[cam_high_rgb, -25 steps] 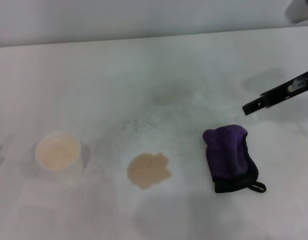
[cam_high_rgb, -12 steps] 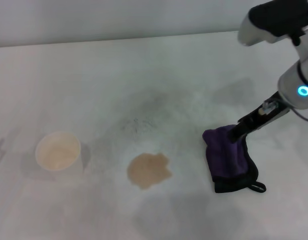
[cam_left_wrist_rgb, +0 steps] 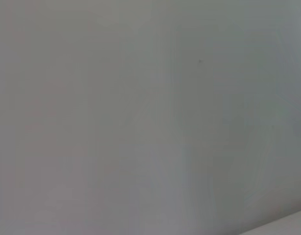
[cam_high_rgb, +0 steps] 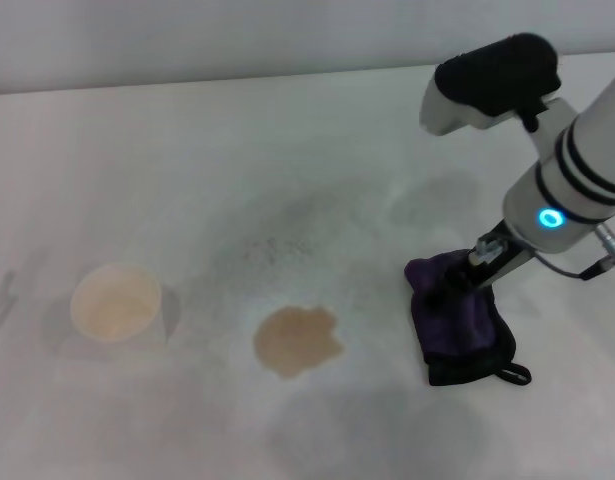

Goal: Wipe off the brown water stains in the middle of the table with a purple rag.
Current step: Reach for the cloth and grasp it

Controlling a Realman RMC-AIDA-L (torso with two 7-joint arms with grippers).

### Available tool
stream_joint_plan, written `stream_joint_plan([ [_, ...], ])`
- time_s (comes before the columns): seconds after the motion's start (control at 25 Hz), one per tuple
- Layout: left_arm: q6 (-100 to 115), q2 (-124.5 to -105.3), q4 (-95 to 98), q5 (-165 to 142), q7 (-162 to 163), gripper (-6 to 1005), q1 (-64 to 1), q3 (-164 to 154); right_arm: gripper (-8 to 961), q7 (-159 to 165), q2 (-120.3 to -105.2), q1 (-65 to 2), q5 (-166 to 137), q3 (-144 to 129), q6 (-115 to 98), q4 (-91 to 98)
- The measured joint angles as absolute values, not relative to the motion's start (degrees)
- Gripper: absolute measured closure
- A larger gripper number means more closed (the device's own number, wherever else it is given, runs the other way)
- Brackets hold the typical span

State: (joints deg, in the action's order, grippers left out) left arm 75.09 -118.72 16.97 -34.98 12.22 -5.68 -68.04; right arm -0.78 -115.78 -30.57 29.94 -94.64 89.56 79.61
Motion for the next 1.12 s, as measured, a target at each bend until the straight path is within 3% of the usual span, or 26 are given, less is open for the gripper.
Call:
stream_joint_plan([
  [1.12, 74.97, -118.83, 17.04, -34.98, 11.86, 165, -5.98, -68.03, 185, 0.15, -115.81, -34.18, 27.60, -99.07, 86.64, 71.24],
])
